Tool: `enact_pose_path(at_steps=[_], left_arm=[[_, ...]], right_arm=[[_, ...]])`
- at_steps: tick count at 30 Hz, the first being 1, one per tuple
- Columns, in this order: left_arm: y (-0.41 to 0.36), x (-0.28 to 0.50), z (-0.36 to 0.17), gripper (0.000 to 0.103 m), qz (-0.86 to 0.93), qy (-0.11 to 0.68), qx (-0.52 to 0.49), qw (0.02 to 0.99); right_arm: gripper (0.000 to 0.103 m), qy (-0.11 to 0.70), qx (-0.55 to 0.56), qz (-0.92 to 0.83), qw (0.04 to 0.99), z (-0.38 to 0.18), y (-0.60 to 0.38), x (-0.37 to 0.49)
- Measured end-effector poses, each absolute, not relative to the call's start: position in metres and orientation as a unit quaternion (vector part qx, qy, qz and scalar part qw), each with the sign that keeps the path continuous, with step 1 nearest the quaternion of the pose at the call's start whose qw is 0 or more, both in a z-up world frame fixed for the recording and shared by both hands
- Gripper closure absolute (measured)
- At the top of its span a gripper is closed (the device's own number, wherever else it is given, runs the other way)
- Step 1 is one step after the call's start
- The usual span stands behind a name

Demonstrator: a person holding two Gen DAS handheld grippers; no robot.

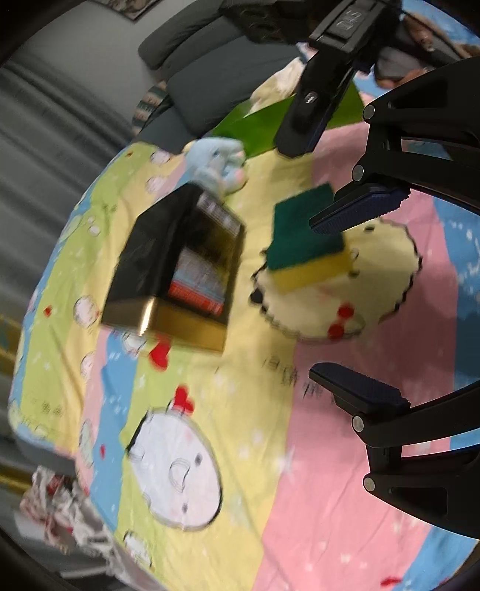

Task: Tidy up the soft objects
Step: 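Grasp the green-yellow sponge with the right gripper, then lift the sponge and carry it over the green box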

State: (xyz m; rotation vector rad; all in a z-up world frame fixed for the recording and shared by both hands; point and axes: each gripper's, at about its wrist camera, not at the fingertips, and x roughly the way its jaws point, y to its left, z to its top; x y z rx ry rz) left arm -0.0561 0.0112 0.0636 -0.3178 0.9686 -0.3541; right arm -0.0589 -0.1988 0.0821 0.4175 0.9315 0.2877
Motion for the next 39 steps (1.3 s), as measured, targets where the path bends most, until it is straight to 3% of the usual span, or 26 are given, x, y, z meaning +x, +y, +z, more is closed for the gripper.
enact_pose_path(at_steps=[6,12,22,39], left_arm=[[-0.022,-0.048,0.051,0.031,-0.199,0.482,-0.143,0.841],[-0.038,-0.044,0.042,0.031,-0.185,0.494,-0.123,0.841],[-0.05,-0.046,0.048,0.032,-0.178,0.481,-0.103,0.852],[-0.132,-0.055,0.14,0.032,-0.29,0.368,-0.033,0.883]], right_arm=[[0.017,0.461,0.242,0.15,0.841,0.063,-0.211,-0.042],[0.025,0.488,0.262,0.153,0.819,0.043,-0.211,-0.028],[0.051,0.504,0.291,0.177,0.793,0.031,-0.209,-0.018],[0.05,0.352,0.337,0.124,0.865,0.115,-0.294,-0.07]])
